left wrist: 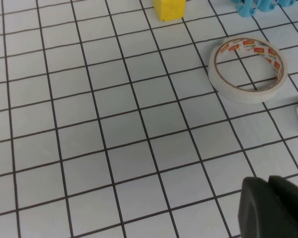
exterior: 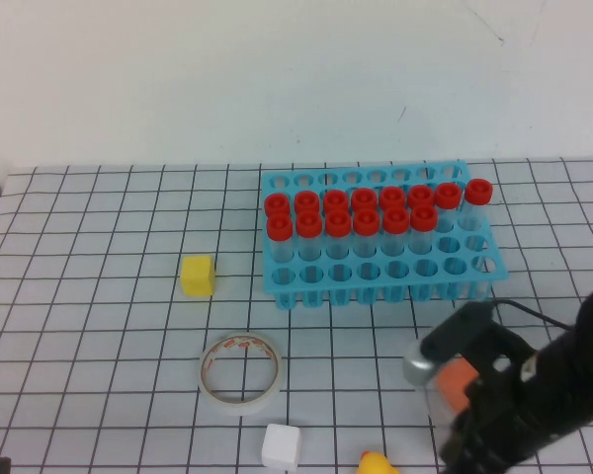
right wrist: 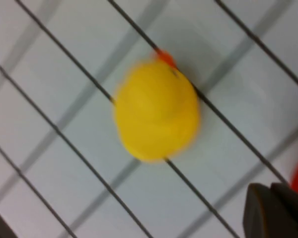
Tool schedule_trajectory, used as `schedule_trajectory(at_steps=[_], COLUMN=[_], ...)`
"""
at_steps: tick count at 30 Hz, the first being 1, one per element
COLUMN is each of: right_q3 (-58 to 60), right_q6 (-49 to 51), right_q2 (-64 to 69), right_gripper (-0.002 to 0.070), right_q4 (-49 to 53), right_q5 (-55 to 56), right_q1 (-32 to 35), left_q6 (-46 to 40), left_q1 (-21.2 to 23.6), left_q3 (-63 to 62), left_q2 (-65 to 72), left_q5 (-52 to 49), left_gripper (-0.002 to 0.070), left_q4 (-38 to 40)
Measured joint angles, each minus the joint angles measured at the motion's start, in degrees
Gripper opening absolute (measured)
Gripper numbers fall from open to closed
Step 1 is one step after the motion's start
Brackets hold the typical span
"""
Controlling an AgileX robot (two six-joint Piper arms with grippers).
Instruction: Place the test tubes
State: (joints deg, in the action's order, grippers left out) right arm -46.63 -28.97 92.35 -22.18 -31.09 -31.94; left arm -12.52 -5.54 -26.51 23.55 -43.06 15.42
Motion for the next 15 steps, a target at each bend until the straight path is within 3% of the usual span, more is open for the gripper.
schedule_trajectory(at_steps=[3, 6, 11, 15], right_q3=[-1.5, -4.1, -5.8, -6.1], right_q6=[-6.8, -9.1, -8.8, -3.5], right_q2=[0.6, 4.9, 9.2, 9.4], right_gripper=[-0.0001, -0.0001, -0.0001, -0.0001], right_q4=[-8.1, -9.5, -8.1, 0.0], right_q5=[0.6, 1.8, 0.2, -0.6], right_q1=[0.0, 0.0, 0.0, 0.0], left_q6=[-0.1, -0.1, -0.3, -0.2], left_q1=[0.0, 0.0, 0.0, 0.0], left_q3=[0.0, 0.0, 0.0, 0.0], left_q2=[0.0, 0.0, 0.0, 0.0], left_q5=[0.1, 0.6, 0.9, 0.9], left_gripper=[-0.0001, -0.0001, -0.0001, -0.0001], left_q4=[0.0, 0.0, 0.0, 0.0])
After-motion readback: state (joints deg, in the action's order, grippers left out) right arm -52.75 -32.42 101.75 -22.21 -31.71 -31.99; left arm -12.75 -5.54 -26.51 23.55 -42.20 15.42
